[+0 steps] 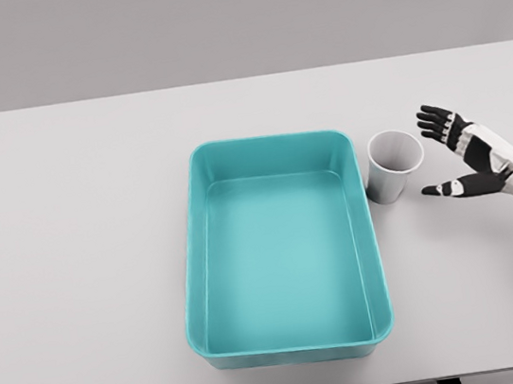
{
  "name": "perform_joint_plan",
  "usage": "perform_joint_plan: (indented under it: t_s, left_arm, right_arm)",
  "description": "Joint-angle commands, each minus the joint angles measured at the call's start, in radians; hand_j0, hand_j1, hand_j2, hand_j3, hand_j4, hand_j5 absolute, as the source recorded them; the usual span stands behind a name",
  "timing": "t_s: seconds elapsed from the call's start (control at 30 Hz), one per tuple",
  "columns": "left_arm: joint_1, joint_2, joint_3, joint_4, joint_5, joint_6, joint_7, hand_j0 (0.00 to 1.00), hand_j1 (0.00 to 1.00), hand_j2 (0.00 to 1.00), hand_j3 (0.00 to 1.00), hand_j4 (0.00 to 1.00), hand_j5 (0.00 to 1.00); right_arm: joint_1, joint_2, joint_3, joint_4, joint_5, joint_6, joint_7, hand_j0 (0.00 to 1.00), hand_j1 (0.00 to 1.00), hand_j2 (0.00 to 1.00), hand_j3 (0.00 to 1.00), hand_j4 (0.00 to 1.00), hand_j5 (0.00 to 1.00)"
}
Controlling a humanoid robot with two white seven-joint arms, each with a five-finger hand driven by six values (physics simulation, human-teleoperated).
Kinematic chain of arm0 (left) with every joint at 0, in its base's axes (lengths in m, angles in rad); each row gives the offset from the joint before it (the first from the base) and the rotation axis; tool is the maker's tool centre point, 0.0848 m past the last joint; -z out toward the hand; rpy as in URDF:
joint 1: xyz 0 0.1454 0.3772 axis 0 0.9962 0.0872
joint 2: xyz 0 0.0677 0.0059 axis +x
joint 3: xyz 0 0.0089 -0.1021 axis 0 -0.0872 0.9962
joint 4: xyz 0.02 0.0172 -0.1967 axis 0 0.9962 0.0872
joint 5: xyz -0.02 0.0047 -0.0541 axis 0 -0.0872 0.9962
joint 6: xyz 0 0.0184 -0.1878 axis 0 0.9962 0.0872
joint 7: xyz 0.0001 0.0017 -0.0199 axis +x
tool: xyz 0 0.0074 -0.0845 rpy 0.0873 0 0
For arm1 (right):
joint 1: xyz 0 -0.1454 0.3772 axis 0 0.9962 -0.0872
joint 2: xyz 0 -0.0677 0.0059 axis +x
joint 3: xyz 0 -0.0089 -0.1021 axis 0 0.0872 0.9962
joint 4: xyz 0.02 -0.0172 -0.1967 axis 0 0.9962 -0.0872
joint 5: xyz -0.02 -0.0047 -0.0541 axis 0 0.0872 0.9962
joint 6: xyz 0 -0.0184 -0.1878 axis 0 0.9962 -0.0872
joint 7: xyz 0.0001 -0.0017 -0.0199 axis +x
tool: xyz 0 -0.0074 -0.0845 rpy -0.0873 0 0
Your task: Put the paper cup into the basket with your right arm
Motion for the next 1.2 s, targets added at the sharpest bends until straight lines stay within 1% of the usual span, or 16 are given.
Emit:
perform_joint_plan:
  t_s: [0.0, 0.17, 0.3, 0.47, 0.57, 0.77, 0.87, 1.17]
  left_arm:
    - [0.000, 0.000, 0.000, 0.000, 0.000, 0.001, 0.001, 1.00, 1.00, 1.00, 1.00, 1.00, 1.00]
    - [0.000, 0.000, 0.000, 0.000, 0.000, 0.001, 0.001, 1.00, 1.00, 1.00, 1.00, 1.00, 1.00]
    - [0.000, 0.000, 0.000, 0.000, 0.000, 0.001, 0.001, 1.00, 1.00, 1.00, 1.00, 1.00, 1.00]
    - [0.000, 0.000, 0.000, 0.000, 0.000, 0.001, -0.001, 1.00, 1.00, 1.00, 1.00, 1.00, 1.00]
    - [0.000, 0.000, 0.000, 0.000, 0.000, -0.001, -0.001, 1.00, 1.00, 1.00, 1.00, 1.00, 1.00]
    - [0.000, 0.000, 0.000, 0.000, 0.000, -0.001, 0.001, 1.00, 1.00, 1.00, 1.00, 1.00, 1.00]
    - [0.000, 0.000, 0.000, 0.000, -0.001, 0.001, 0.001, 1.00, 1.00, 1.00, 1.00, 1.00, 1.00]
    - [0.000, 0.000, 0.000, 0.000, 0.000, 0.001, 0.001, 1.00, 1.00, 1.00, 1.00, 1.00, 1.00]
  right_arm:
    - [0.000, 0.008, 0.002, -0.001, -0.001, 0.001, 0.000, 1.00, 1.00, 1.00, 1.00, 1.00, 1.00]
    - [-0.002, 0.019, 0.010, -0.004, 0.004, -0.001, 0.000, 1.00, 1.00, 1.00, 1.00, 1.00, 1.00]
    - [-0.002, 0.033, 0.015, -0.036, 0.005, 0.013, 0.000, 1.00, 1.00, 1.00, 1.00, 1.00, 1.00]
    - [-0.002, 0.047, 0.016, -0.035, 0.010, 0.013, 0.000, 1.00, 1.00, 1.00, 1.00, 1.00, 1.00]
    - [-0.003, 0.060, 0.016, -0.035, 0.034, 0.015, 0.000, 1.00, 1.00, 1.00, 1.00, 1.00, 1.00]
    - [-0.003, 0.062, 0.019, -0.036, 0.034, 0.015, 0.000, 1.00, 1.00, 1.00, 1.00, 1.00, 1.00]
    - [-0.003, 0.083, 0.019, -0.036, 0.048, 0.015, 0.000, 1.00, 1.00, 1.00, 1.00, 1.00, 1.00]
    - [-0.009, 0.094, 0.021, -0.035, 0.051, 0.016, 0.000, 1.00, 1.00, 1.00, 1.00, 1.00, 1.00]
